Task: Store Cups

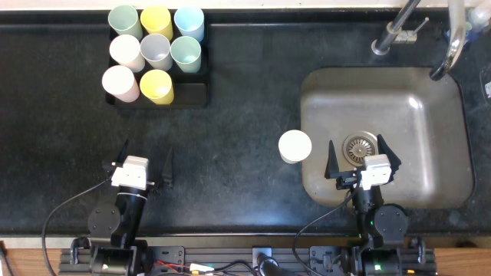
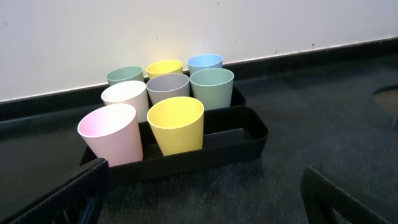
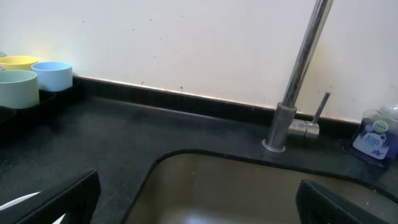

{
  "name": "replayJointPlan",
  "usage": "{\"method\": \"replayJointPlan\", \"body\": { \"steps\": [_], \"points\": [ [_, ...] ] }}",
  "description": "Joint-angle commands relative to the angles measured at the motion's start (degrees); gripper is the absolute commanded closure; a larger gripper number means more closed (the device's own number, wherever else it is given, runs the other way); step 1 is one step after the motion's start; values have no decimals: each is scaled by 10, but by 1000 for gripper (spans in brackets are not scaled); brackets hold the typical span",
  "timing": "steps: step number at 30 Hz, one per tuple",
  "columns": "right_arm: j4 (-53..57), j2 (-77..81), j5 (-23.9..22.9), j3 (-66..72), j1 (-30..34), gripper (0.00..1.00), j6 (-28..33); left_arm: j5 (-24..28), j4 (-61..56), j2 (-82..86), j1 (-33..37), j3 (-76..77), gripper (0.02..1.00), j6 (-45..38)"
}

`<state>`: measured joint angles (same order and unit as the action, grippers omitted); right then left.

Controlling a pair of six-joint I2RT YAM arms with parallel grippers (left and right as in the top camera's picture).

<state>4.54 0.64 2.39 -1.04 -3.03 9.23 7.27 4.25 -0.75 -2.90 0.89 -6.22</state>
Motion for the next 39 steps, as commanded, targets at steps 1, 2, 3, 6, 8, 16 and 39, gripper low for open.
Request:
{"method": "replayJointPlan", "body": {
  "steps": [1,2,3,6,8,16,39],
  "points": [
    [-2,-4,1,8,2,3,2,-4,-3,6,-1,-4,23,-9],
    [-2,-4,1,8,2,3,2,-4,-3,6,-1,-4,18,-9],
    [-2,-4,1,8,2,3,2,-4,-3,6,-1,-4,20,-9],
    [-5,-3,4,3,0,3,0,-4,-3,6,-1,-4,20,-9],
    [10,-1,18,-23,-7,3,-5,-4,-3,6,-1,-4,23,-9],
    [363,199,42,-395,-16,3,-7,-4,-3,6,-1,-4,20,-9],
    [675,534,69,-684,-16,3,-51,-4,-3,6,-1,-4,20,-9]
  ]
}}
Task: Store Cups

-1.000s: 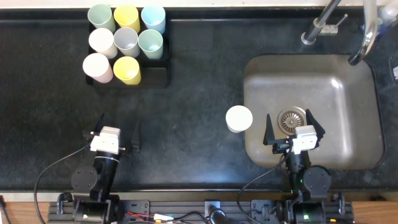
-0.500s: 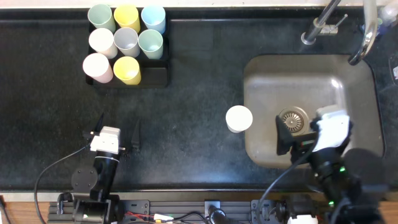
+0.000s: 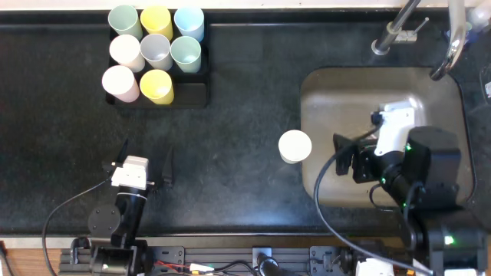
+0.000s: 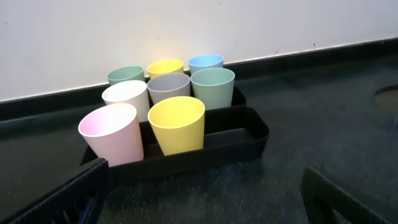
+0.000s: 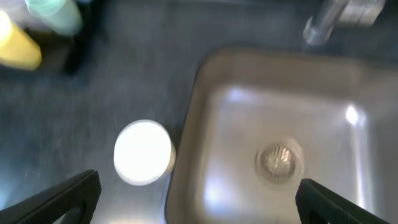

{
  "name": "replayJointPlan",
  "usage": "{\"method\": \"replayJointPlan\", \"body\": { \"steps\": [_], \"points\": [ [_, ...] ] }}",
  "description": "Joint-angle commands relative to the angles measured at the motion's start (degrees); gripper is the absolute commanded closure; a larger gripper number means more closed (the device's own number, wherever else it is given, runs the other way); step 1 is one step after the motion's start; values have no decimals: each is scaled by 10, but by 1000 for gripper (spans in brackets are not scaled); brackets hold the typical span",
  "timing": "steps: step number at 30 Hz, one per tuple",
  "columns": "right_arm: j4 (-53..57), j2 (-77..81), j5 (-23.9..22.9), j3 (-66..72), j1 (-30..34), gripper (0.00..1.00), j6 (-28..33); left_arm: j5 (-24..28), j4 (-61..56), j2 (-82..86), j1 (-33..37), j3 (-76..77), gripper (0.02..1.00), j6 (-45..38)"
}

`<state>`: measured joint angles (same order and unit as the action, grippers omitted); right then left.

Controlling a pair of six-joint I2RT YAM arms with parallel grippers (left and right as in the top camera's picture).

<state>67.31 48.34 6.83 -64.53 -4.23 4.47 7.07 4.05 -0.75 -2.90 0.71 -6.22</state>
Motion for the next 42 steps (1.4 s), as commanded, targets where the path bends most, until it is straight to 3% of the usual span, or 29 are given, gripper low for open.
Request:
{"method": "replayJointPlan", "body": {
  "steps": [1,4,8,10,17,29,42],
  "points": [
    [69,81,23,-63,-9,3,-2,-2,-1,6,-1,-3,20,-9],
    [115,154,13,-104,-26,3,17,-3,-1,6,-1,-3,20,-9],
    [122,242,-61,-126,-52,3,52,-3,-1,6,-1,-3,20,-9],
    [122,289,-74,-126,-63,3,60,-2,-1,6,-1,-3,23,-9],
    [105,372,-75,-126,-86,3,123,-2,-1,6,-1,-3,20,-9],
    [79,450,-49,-126,-102,3,138,-2,-1,6,-1,-3,20,-9],
    [59,516,-54,-144,-111,3,145,-2,-1,6,-1,-3,20,-9]
  ]
}}
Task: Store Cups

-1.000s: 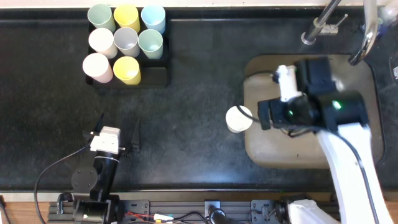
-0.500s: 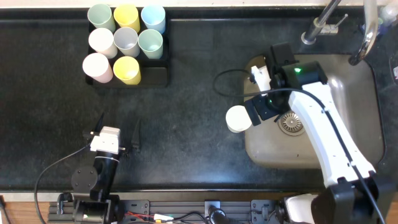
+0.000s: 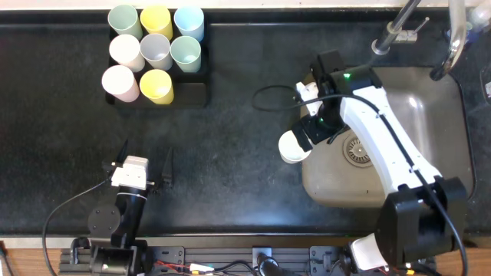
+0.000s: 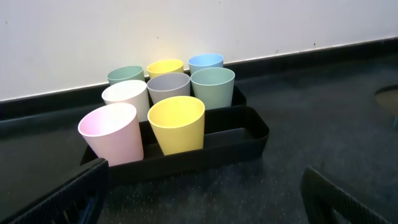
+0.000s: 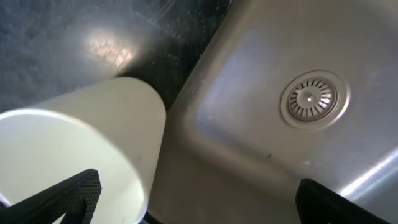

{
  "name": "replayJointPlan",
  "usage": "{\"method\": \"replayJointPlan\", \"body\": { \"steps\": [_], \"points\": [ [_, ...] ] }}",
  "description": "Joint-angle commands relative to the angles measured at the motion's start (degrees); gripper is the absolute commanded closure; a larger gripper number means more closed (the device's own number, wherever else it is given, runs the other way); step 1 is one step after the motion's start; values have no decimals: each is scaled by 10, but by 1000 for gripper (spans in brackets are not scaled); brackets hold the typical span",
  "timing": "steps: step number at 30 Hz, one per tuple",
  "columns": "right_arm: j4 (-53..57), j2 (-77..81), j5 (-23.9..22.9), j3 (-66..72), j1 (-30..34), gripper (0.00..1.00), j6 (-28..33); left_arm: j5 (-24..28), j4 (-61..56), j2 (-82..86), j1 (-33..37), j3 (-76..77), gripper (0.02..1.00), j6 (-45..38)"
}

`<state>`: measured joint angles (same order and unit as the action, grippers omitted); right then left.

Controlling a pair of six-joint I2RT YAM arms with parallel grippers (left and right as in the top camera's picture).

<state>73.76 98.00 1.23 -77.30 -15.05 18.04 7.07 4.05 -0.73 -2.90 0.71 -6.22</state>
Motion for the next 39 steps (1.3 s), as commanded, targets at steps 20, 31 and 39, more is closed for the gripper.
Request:
{"method": "replayJointPlan", "body": {
  "steps": [20,31,39],
  "points": [
    [63,12,47,-110,-57,958,12,-2,-1,6,-1,-3,20,-9],
    [128,73,55,-498,-165,958,-49,-2,-1,6,-1,-3,20,-9],
    [108,271,32,-708,-231,956,-65,-2,-1,6,-1,-3,20,-9]
  ]
}}
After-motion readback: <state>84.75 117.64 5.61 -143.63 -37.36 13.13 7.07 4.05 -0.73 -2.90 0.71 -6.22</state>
